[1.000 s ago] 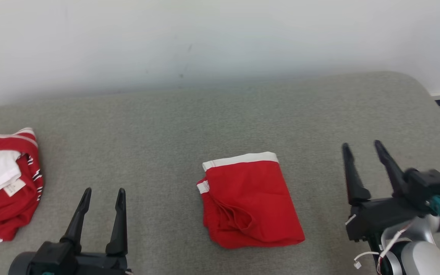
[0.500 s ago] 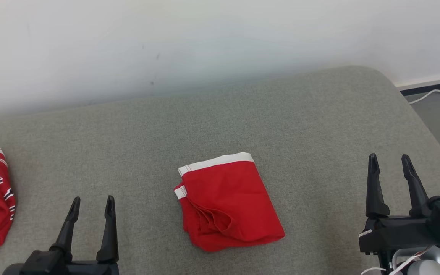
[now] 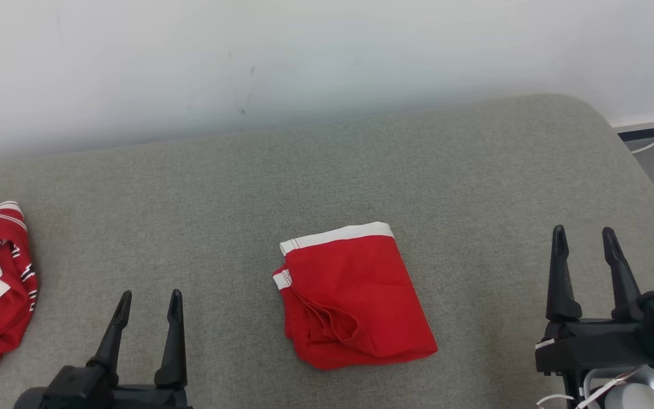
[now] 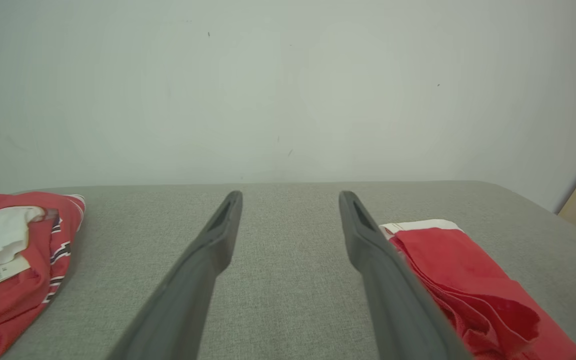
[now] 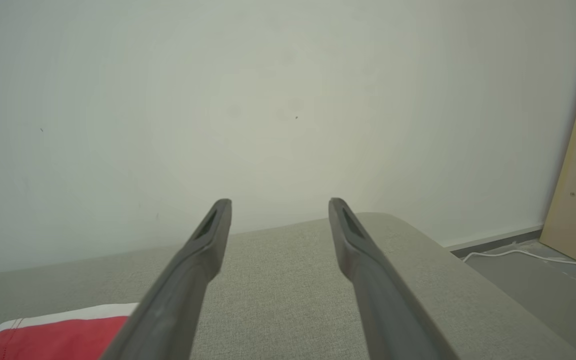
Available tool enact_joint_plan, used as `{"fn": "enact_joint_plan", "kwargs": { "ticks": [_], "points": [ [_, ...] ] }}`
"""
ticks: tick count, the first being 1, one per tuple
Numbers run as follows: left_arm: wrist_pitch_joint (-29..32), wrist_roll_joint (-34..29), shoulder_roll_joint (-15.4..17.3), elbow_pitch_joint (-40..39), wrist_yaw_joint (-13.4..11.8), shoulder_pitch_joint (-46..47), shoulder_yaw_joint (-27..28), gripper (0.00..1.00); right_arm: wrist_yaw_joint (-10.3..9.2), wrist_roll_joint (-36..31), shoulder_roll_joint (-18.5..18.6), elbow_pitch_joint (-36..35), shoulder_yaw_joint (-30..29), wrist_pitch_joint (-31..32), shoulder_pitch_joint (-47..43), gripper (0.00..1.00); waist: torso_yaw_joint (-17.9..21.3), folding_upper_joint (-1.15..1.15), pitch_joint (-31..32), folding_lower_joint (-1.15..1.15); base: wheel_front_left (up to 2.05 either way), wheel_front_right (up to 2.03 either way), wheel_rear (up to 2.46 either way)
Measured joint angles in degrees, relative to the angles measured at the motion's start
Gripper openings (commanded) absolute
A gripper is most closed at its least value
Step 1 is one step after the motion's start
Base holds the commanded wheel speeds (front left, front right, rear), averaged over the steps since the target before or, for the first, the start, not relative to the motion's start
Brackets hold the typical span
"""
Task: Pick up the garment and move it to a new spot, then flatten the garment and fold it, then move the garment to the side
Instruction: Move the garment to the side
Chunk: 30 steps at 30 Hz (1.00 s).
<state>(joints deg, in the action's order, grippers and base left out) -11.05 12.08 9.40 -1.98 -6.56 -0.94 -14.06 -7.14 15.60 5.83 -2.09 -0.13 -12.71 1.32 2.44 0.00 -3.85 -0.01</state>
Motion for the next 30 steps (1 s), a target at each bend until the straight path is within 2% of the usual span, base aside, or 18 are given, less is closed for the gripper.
{"fn": "enact_joint_plan", "kwargs": {
  "ticks": [5,7,9,12,19,30],
  "points": [
    [0.52,-0.26,-0.18,-0.34,0.00,0.04,-0.59,1.00,0.76,0.02,0.63,0.69,0.86,0.02,0.60,1.00,-0.68,0.00,-0.50,0.00,0.00,0.00,0.00],
    [0.93,-0.48,-0.21,-0.54,0.00,0.10,-0.93,1.00,1.83,0.02,1.82,2.01,1.83,1.79,1.70,1.00,-1.09,0.00,-0.85,0.00,0.00,0.00,0.00],
    [1.34,-0.56,-0.33,-0.69,0.00,0.61,-1.58,1.00,4.22,-0.63,4.52,5.05,4.36,5.97,4.83,1.00,-1.91,0.00,-1.50,0.00,0.00,0.00,0.00],
    [1.52,-0.56,-0.74,-0.47,0.03,1.70,-2.21,1.00,6.02,-1.02,6.30,8.58,5.77,10.12,7.94,1.00,-3.13,0.00,-2.06,0.00,0.00,0.00,0.00],
    [2.20,-0.74,-1.15,-0.13,0.55,2.33,-3.38,1.00,9.79,0.20,6.25,15.90,9.89,20.04,10.80,1.00,-6.98,0.00,-3.00,0.00,0.00,0.00,0.00],
    [2.54,-0.74,-1.15,0.18,1.11,2.38,-3.97,1.00,10.16,1.00,4.97,22.67,11.51,29.87,13.35,1.00,-13.58,0.00,-4.55,0.00,0.00,0.00,0.00]
  ]
}}
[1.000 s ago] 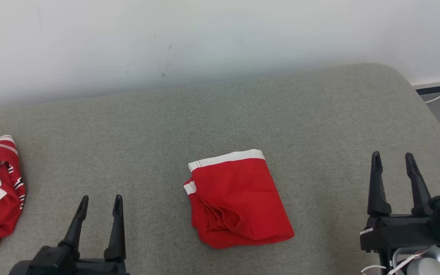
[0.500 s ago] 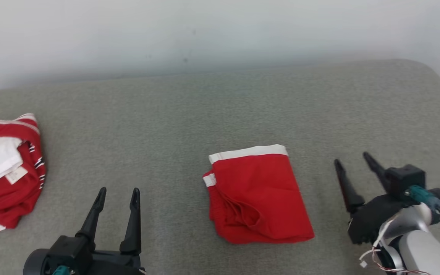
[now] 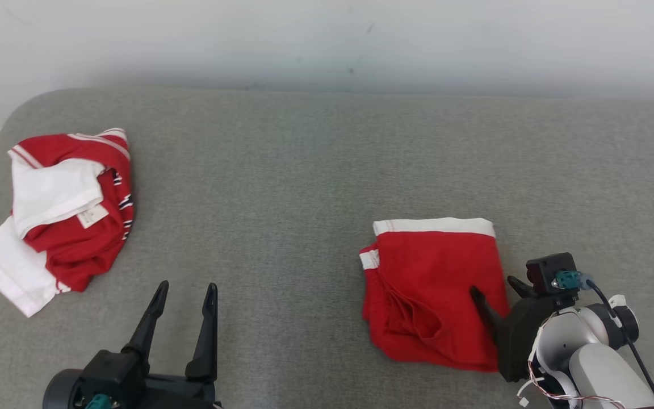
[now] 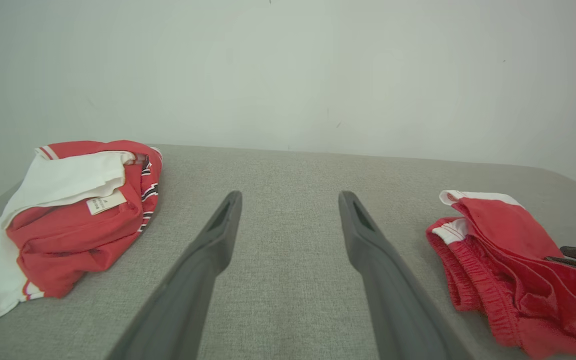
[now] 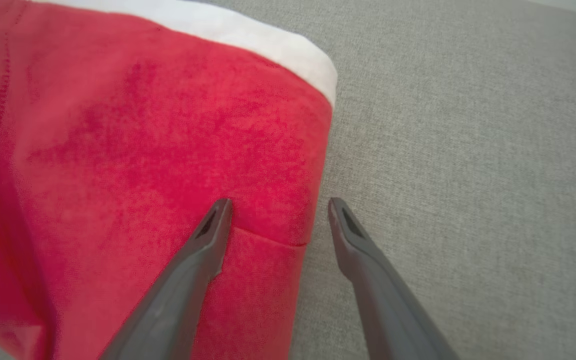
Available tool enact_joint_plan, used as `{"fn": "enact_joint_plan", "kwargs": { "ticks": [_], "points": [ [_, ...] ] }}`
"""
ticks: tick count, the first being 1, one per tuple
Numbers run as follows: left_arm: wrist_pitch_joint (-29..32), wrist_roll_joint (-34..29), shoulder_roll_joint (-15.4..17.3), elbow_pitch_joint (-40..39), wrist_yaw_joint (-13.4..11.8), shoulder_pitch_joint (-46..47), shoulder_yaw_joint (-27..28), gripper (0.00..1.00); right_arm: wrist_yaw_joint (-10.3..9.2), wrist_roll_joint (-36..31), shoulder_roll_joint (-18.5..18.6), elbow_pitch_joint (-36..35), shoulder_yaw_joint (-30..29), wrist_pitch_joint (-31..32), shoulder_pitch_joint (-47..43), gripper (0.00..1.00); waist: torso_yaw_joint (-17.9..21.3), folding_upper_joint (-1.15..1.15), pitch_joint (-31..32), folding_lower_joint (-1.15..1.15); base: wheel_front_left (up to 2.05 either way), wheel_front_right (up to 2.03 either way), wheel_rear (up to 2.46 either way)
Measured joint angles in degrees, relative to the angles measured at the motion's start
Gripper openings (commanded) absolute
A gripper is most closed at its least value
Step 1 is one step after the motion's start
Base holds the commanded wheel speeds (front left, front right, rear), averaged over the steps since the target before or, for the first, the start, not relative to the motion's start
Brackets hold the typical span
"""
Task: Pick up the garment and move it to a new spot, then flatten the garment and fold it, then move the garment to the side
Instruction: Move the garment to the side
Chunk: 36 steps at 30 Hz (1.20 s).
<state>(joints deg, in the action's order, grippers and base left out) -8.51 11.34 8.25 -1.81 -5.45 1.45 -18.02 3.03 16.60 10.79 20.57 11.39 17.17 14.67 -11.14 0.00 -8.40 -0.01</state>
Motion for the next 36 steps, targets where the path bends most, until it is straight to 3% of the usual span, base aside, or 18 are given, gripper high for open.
{"fn": "enact_joint_plan", "kwargs": {
  "ticks": [6,14,22,23,24,25,29,36],
  "points": [
    [-0.01,0.04,0.20,0.07,-0.02,-0.03,0.62,1.00,-0.82,-0.31,0.11,1.01,-0.08,2.54,1.08,1.00,-1.93,0.00,-0.77,0.00,0.00,0.00,0.00],
    [-0.02,0.22,0.25,0.01,-0.02,-0.07,0.76,1.00,-2.46,0.07,0.19,0.33,-1.64,4.15,-0.35,1.00,-1.36,0.00,-0.81,0.01,0.00,0.00,0.00],
    [-0.03,0.23,0.67,-0.32,0.07,0.02,0.81,1.00,-2.23,3.18,-0.43,-0.05,-2.67,5.94,0.33,1.00,-0.42,0.00,-1.67,0.01,0.00,0.00,0.00],
    [-0.03,0.23,0.66,-0.30,0.41,0.07,0.73,1.00,-2.23,3.42,-0.58,0.05,-2.74,6.16,0.57,0.96,-0.40,0.00,-1.76,0.01,0.00,0.00,0.00],
    [-0.03,0.23,0.63,-0.29,0.43,0.15,0.60,1.00,-2.18,3.58,-0.77,0.13,-2.72,6.56,0.91,0.29,-0.41,0.00,-1.83,0.01,0.00,0.00,0.00],
    [-0.03,0.23,0.58,-0.26,0.43,0.25,0.55,1.00,-2.07,3.58,-0.92,0.21,-2.66,6.68,1.19,0.00,-0.45,0.00,-1.87,0.01,0.00,0.00,0.00],
    [-0.03,0.23,0.43,-0.02,0.43,0.60,0.49,1.00,-1.74,4.17,-1.48,0.30,-2.57,7.62,1.47,0.00,-0.67,0.00,-1.99,0.01,0.00,0.00,0.00],
    [-0.04,0.35,0.52,0.22,0.42,0.60,1.11,1.00,-1.51,3.91,0.67,0.25,-2.93,9.40,2.88,0.00,-0.60,0.00,-1.94,0.01,0.00,0.00,0.00]
  ]
}}
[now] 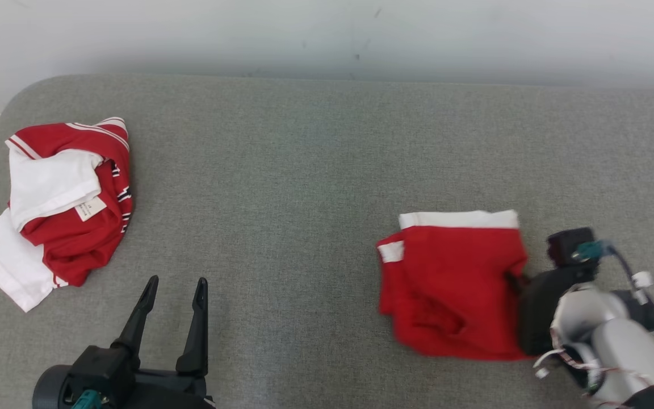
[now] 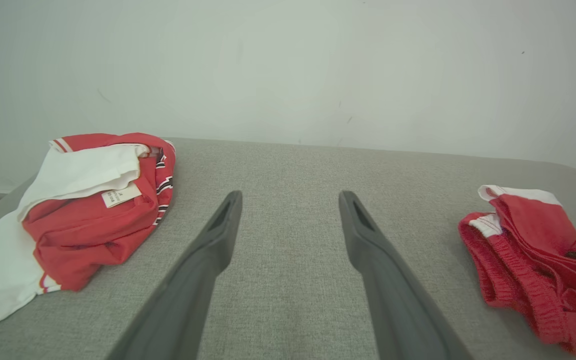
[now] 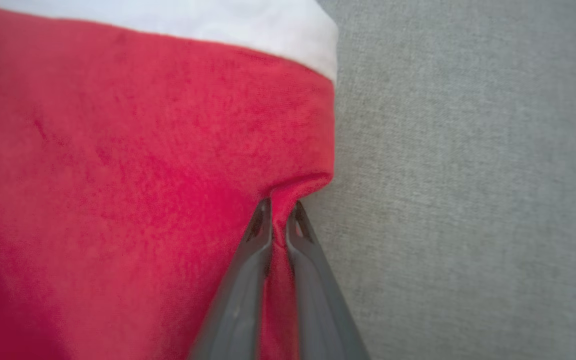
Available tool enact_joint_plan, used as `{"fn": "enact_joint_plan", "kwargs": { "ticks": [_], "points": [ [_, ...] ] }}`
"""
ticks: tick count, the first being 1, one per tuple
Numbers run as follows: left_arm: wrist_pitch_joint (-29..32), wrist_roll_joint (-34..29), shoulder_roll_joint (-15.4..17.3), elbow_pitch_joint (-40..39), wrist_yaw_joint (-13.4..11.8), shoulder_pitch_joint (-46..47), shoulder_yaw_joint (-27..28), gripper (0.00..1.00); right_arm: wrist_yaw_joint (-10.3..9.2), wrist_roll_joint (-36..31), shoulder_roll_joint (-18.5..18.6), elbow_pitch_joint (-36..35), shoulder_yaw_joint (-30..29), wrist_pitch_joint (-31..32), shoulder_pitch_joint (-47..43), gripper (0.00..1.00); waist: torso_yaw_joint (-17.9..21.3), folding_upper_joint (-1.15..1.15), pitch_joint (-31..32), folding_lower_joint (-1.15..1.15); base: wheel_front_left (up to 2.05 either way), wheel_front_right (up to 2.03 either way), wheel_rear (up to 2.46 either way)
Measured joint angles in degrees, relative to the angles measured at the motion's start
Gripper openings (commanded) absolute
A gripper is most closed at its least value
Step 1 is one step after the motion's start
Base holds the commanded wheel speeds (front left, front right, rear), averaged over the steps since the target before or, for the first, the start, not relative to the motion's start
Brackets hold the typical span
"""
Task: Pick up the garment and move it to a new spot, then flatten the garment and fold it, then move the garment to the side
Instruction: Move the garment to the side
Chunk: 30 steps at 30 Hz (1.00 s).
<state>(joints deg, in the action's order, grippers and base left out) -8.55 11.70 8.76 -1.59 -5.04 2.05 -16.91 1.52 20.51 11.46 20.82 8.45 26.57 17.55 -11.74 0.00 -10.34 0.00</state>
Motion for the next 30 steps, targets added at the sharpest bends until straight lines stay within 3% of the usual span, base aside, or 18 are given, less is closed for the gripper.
{"fn": "enact_joint_plan", "kwargs": {
  "ticks": [2,15,22,30],
  "points": [
    [-0.05,0.03,0.05,0.01,0.01,0.02,-0.01,1.00,-0.01,-0.34,1.12,0.00,-0.43,0.22,0.45,0.00,0.14,0.00,0.00,0.00,0.00,0.00,0.00],
    [-0.04,0.20,0.78,-0.79,0.10,0.12,-0.07,1.00,-0.01,-3.04,18.49,-0.07,-8.58,2.70,4.22,0.00,0.76,0.00,-1.55,0.00,0.00,0.00,0.00],
    [-0.02,0.16,1.21,-1.54,0.11,0.21,-0.04,1.00,-0.08,-4.39,23.46,0.22,-11.12,2.75,4.19,0.00,0.70,0.00,-3.54,0.00,0.00,0.00,0.00],
    [0.52,-0.11,1.70,-2.18,0.57,1.14,-0.37,1.00,-0.01,-6.89,26.18,0.74,-10.74,2.25,4.38,0.00,1.12,0.00,-5.38,-0.01,0.00,0.00,0.00]
  ]
}}
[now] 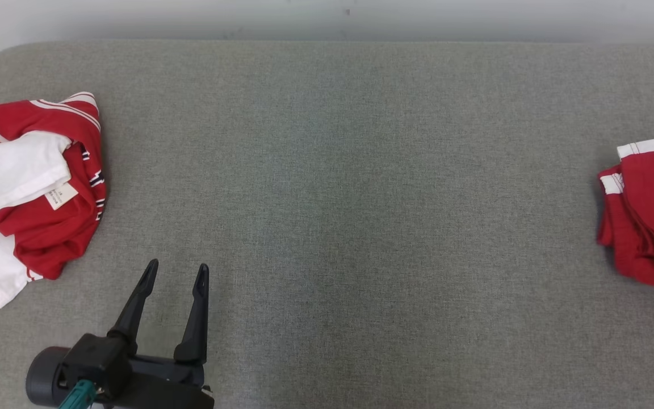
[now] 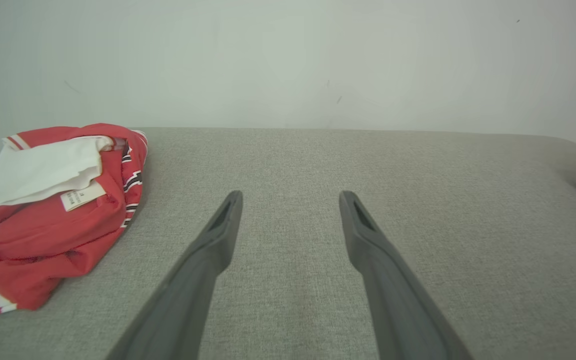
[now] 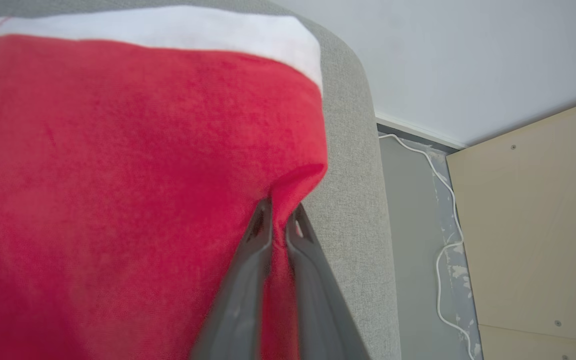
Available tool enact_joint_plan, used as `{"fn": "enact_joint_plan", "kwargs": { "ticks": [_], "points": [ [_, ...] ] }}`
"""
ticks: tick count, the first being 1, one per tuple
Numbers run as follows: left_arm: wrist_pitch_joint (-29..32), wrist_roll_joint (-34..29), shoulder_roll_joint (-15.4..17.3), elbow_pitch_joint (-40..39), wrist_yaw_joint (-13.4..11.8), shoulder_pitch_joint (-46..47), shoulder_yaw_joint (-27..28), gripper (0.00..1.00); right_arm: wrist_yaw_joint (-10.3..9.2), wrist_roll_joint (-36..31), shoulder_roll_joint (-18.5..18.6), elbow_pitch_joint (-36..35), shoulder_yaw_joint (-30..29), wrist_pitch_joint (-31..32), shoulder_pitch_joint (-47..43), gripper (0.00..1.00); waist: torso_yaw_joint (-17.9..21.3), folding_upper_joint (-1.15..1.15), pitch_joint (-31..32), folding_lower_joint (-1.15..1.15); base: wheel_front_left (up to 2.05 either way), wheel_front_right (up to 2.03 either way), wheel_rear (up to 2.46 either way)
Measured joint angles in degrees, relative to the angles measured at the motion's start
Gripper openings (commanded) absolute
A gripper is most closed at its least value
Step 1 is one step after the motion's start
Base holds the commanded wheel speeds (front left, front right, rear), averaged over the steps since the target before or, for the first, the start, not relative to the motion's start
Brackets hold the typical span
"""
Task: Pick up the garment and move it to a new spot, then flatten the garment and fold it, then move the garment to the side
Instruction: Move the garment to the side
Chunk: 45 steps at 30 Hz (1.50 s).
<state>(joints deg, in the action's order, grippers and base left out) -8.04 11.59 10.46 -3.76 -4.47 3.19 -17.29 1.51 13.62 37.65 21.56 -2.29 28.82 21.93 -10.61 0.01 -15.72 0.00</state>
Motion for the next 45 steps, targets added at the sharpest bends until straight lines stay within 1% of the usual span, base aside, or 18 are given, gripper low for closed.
{"fn": "enact_joint_plan", "kwargs": {
  "ticks": [1,2,3,10,14,17,19,20,21,24,28,31,35,40,42,45],
  "points": [
    [0.01,-0.04,-0.01,0.00,0.01,0.31,-0.18,1.00,0.00,-0.60,0.24,-0.12,0.26,-0.42,0.00,0.36,0.03,0.00,-0.14,0.00,0.00,0.00,0.00],
    [0.03,-0.04,-0.05,-0.01,0.02,0.66,-0.29,1.00,0.00,-1.16,0.40,-0.41,0.60,-0.97,0.00,0.96,0.05,0.00,-0.24,0.00,0.00,0.00,0.00],
    [0.03,-0.04,-0.08,-0.01,0.02,0.91,-0.34,1.00,0.01,-1.62,0.53,-0.86,1.02,-1.53,0.00,1.00,0.04,0.00,-0.31,0.00,0.00,0.00,0.00],
    [0.27,-0.04,-0.05,0.70,0.03,1.01,-0.25,1.00,-0.14,-3.20,0.46,-2.35,1.89,-7.26,1.68,1.00,0.43,0.00,0.29,0.00,0.00,0.00,0.00],
    [0.27,-0.04,-0.04,1.25,0.04,1.03,-0.31,1.00,-0.96,-3.35,-1.00,-3.48,2.23,-10.56,1.64,1.00,0.85,0.00,1.11,0.00,0.00,0.00,0.00],
    [0.24,-0.04,-0.08,1.64,0.46,1.10,-0.48,1.00,-1.52,-3.57,-2.52,-6.05,2.20,-14.49,1.12,1.00,1.21,0.00,1.97,0.00,0.00,0.00,0.00],
    [0.07,-0.04,-0.07,1.85,0.46,1.15,-0.47,1.00,-3.01,-3.32,-4.75,-8.40,1.55,-17.60,0.16,1.00,1.46,0.00,2.70,0.00,0.00,0.00,0.00],
    [-0.48,-0.04,-0.04,1.87,0.46,1.15,-0.32,1.00,-3.15,-2.92,-6.03,-9.68,1.43,-19.24,-0.53,1.00,1.61,0.00,3.10,0.00,0.00,0.00,0.00],
    [-1.10,-0.03,-0.04,1.80,0.46,1.15,-0.10,1.00,-4.12,-2.16,-7.76,-10.79,1.01,-20.89,-1.18,1.00,1.79,0.00,3.51,0.00,0.00,0.00,0.00],
    [-2.54,0.48,-0.03,1.62,0.56,1.16,0.81,1.00,-5.16,-0.33,-12.16,-13.59,0.88,-25.31,-2.83,1.00,2.62,-0.01,4.63,0.00,0.00,0.00,0.00],
    [-3.55,1.35,-0.12,1.62,0.97,1.21,1.74,1.00,-6.49,0.70,-17.15,-16.95,0.90,-30.20,-4.55,1.00,4.17,-0.01,6.08,0.01,0.00,0.00,0.00],
    [-3.96,1.41,-0.10,2.02,1.03,1.25,1.81,1.00,-7.06,1.02,-20.24,-18.96,1.11,-33.18,-6.43,1.00,5.49,-0.01,7.22,0.00,0.00,0.00,0.00],
    [-4.30,1.29,-0.09,3.10,0.94,1.34,2.27,1.00,-7.13,1.92,-23.93,-19.49,2.67,-36.16,-9.87,1.00,7.10,-0.01,9.06,0.01,0.00,0.00,0.00],
    [-4.63,1.47,-0.53,4.12,0.86,0.77,2.65,1.00,-7.14,2.48,-27.29,-19.60,4.89,-38.46,-14.80,1.00,8.78,-0.02,11.63,0.01,0.00,0.00,0.00],
    [-4.68,1.86,-0.62,4.08,0.37,-0.25,3.59,1.00,-7.46,2.58,-28.43,-19.67,5.20,-39.18,-16.06,1.00,9.57,-0.02,12.48,0.01,0.00,0.00,0.00],
    [-4.68,2.75,-0.77,3.99,-0.15,-1.66,4.27,1.00,-7.58,2.70,-29.28,-19.62,5.39,-39.53,-17.33,1.00,10.85,-0.02,13.39,0.01,0.00,0.00,0.00]
  ]
}}
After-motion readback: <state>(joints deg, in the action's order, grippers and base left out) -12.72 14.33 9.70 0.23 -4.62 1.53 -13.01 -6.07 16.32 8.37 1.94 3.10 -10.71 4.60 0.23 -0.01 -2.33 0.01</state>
